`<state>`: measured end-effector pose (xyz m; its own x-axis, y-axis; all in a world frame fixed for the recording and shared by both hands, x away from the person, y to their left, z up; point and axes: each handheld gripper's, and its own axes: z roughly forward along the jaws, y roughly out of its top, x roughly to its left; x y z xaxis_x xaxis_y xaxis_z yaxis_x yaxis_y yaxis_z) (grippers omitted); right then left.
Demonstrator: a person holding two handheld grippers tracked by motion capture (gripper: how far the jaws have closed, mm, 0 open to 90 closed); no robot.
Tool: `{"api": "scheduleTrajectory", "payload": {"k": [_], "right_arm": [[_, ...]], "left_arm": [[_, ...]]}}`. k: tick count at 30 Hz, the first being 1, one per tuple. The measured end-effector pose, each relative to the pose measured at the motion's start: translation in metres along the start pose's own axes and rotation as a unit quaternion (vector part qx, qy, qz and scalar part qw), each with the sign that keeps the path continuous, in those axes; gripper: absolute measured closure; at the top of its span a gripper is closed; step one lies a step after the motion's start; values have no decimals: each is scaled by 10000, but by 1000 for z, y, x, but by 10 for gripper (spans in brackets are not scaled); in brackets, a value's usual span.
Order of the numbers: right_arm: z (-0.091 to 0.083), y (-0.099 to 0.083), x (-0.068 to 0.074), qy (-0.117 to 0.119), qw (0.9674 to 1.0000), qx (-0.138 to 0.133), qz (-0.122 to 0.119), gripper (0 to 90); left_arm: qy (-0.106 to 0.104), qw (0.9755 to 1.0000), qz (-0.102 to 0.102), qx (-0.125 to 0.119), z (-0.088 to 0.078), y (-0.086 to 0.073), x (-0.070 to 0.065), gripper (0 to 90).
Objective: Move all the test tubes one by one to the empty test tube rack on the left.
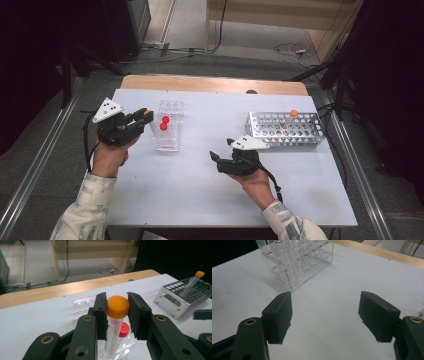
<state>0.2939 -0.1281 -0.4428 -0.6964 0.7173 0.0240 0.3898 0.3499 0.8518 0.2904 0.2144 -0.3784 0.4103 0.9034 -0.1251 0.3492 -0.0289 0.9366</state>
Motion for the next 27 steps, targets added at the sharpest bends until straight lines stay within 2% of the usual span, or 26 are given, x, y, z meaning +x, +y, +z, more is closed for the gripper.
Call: {"api": "scheduleTrajectory", "payload": {"k": [6,9,17,27], "right_arm": [[2,-1,1,3,10000,33,-9,263],[3,-1,1,10,10000,45,17,263],[3,-1,0,-3,10000,63,-2,266],[4,-1,2,11,10000,61,1,266]], "left_arm": [[200,9997,148,-40,12,-1,1,702],[256,9995,155,-22,18,-1,2,702],[278,9995,137,-61,26,2,3,702],[315,9992,154,181,39,-11,4,701]]}}
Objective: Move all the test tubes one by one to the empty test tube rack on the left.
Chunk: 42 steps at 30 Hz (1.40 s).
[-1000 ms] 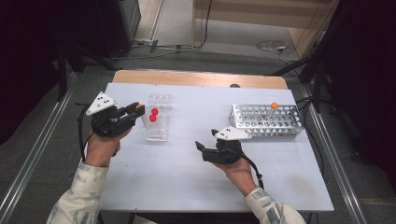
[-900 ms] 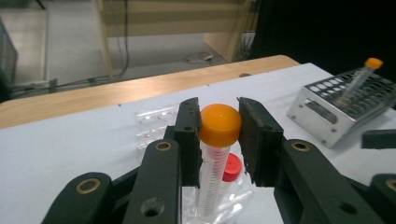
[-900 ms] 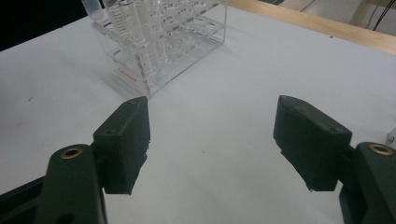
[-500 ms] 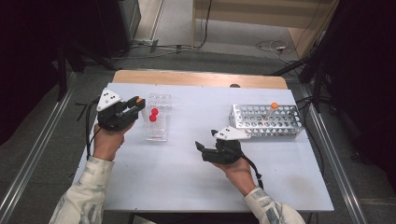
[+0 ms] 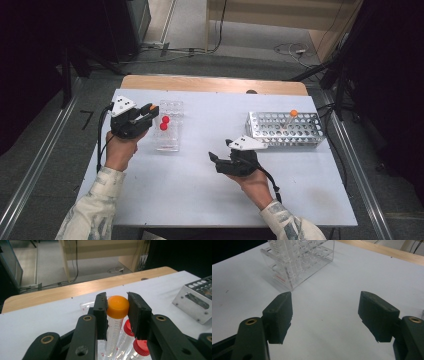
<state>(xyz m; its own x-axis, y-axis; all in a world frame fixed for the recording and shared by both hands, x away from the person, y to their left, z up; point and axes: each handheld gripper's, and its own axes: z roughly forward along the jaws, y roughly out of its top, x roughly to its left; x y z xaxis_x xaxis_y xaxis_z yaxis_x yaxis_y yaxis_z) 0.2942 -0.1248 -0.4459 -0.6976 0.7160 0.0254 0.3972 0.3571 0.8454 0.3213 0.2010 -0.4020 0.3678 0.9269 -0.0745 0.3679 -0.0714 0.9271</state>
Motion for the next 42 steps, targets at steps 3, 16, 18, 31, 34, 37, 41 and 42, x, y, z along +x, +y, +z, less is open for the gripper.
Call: {"api": "scheduleTrajectory", "payload": {"k": [3,16,18,31,34,37,41,42], "right_arm": [[-1,0,0,-8,10000,-22,25,268],[-3,0,-1,-17,10000,-29,-9,268],[-3,0,-1,-19,10000,-34,-8,268],[-15,2,-26,-508,9984,-175,149,278],[-21,-1,-43,-899,9957,-165,145,278],[-28,-3,-63,-1159,9924,-191,366,280],[-39,-4,-85,-1473,9871,-278,561,287],[-42,-5,-90,-1548,9856,-279,623,289]], "left_arm": [[17,9999,5,105,5,-6,-1,700],[-79,9998,-78,162,3,-12,-2,643],[-100,9998,-91,137,2,-11,-2,626],[-138,9991,-404,31,-7,-7,-4,353],[-18,9992,-398,35,-9,-6,-6,278],[14,9992,-411,26,-9,-6,-7,242],[22,9992,-392,16,-10,-5,-8,242],[12,9992,-390,10,-11,-5,-8,242]]}}
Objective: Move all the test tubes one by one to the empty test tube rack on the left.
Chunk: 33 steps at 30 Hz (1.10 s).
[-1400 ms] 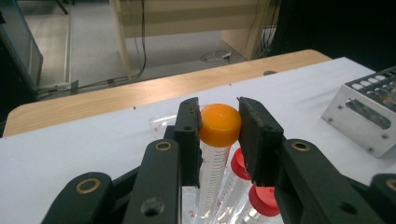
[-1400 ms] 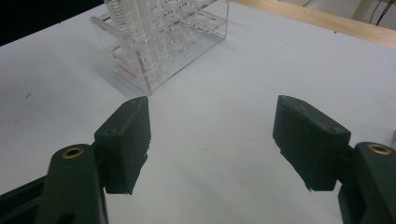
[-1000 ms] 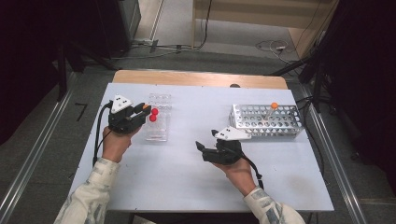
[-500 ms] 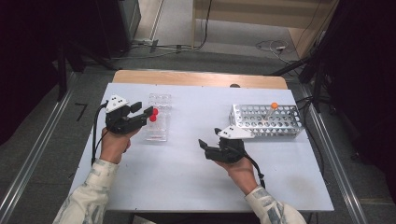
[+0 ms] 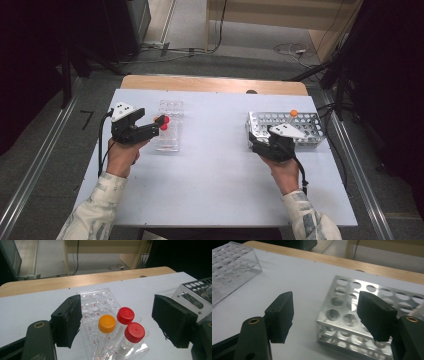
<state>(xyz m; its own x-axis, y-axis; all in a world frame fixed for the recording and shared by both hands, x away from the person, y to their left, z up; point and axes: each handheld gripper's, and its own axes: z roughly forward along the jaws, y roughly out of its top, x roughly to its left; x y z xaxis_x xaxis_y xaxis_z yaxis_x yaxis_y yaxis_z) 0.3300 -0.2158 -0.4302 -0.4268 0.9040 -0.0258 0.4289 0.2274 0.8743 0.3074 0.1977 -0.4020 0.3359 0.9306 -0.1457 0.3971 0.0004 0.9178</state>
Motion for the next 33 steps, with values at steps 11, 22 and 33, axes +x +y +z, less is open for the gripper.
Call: {"api": "scheduleTrajectory", "payload": {"k": [11,22,33], "right_arm": [[1,-6,-44,-640,9975,10,287,295],[15,-9,-75,-1038,9934,48,493,353],[32,-7,-93,-1221,9906,57,609,540]], "left_arm": [[-18,10000,36,3,-1,0,-3,242],[-13,10000,65,-11,-2,0,-5,243],[-9,10000,61,-7,-2,-1,-6,246]]}}
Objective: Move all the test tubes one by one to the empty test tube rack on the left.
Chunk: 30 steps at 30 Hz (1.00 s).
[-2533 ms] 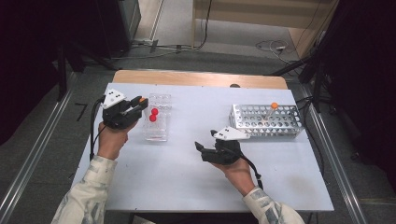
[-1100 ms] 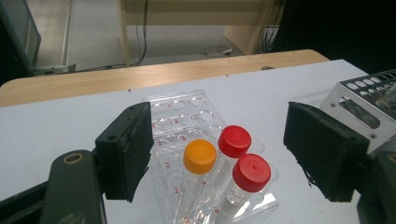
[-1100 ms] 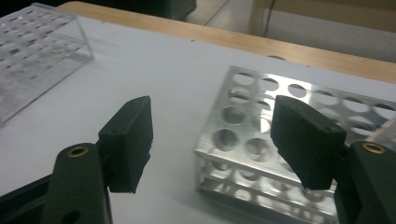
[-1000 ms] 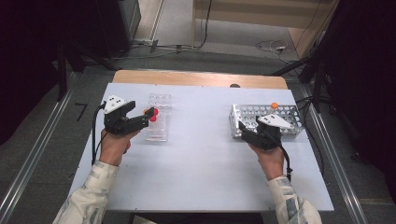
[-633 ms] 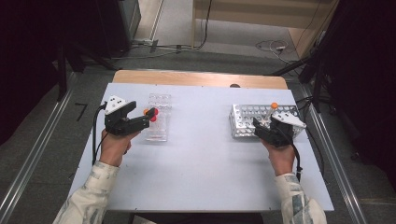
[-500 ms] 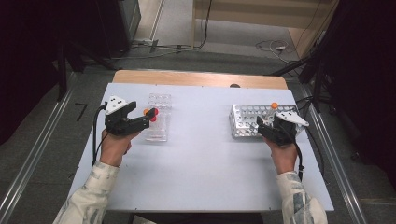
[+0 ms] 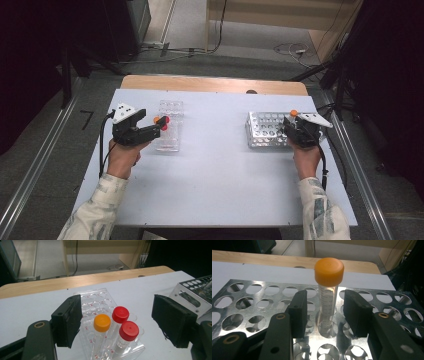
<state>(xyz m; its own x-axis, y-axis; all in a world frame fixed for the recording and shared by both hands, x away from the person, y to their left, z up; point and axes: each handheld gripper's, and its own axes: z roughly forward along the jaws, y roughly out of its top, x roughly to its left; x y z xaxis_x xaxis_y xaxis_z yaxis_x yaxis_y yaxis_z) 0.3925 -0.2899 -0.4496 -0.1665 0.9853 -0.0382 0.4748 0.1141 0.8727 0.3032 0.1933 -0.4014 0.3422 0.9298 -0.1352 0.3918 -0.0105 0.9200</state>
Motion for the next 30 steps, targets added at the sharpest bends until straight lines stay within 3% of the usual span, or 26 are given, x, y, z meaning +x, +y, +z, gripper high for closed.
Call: {"api": "scheduleTrajectory", "payload": {"k": [13,30], "right_arm": [[7,2,-1,-49,10000,-50,-12,706],[-5,12,-3,-30,9996,-271,-18,715]], "left_arm": [[-8,10000,3,14,0,-1,0,249],[-57,10000,0,18,-1,0,-1,250]]}}
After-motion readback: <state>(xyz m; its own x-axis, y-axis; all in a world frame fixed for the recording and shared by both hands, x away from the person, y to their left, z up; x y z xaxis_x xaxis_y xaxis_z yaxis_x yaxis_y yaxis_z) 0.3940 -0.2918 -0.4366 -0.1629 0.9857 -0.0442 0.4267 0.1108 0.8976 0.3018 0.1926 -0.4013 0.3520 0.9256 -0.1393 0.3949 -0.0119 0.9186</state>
